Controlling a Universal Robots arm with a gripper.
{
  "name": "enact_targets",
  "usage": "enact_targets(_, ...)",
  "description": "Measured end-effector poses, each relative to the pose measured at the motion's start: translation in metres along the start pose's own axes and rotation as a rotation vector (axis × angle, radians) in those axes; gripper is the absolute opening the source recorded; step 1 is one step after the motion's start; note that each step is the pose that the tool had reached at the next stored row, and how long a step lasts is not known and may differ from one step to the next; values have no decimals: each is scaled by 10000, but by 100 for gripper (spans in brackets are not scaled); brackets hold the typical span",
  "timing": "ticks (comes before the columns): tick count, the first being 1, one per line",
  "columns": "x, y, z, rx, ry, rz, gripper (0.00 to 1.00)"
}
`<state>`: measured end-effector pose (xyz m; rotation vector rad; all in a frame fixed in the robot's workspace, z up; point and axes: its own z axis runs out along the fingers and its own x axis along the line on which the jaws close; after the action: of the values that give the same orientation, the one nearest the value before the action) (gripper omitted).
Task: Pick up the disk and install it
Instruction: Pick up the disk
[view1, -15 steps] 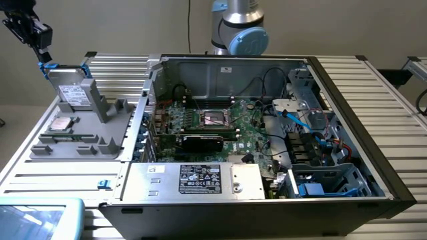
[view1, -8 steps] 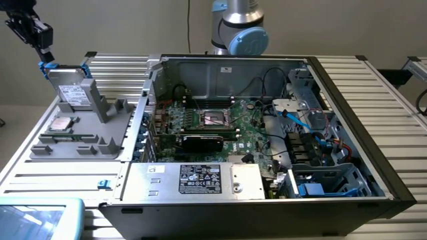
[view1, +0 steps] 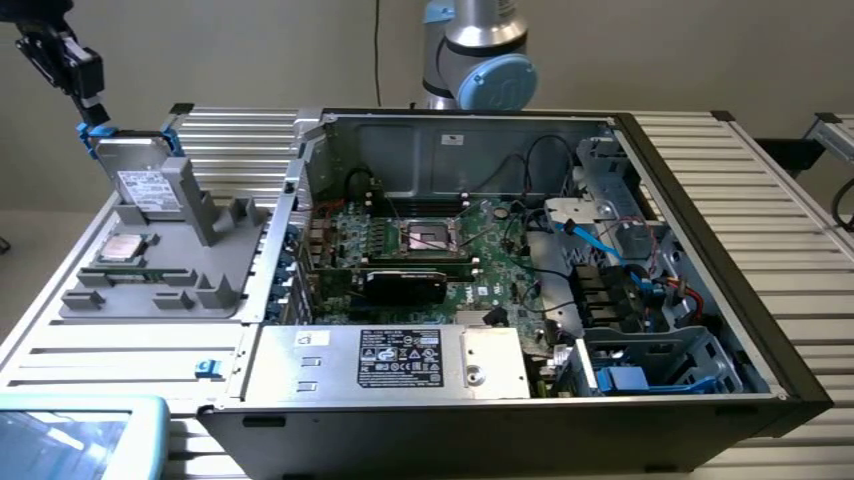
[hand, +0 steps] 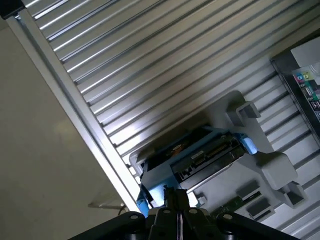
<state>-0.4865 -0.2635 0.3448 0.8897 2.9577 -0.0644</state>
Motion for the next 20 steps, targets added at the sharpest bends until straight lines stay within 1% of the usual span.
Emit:
enact_targets(3, -1, 1, -1, 1, 1, 3, 11)
enact_targets(4, -1, 1, 0, 7, 3, 92, 11)
enact_targets(20, -1, 0, -1, 159, 65, 2543, 11)
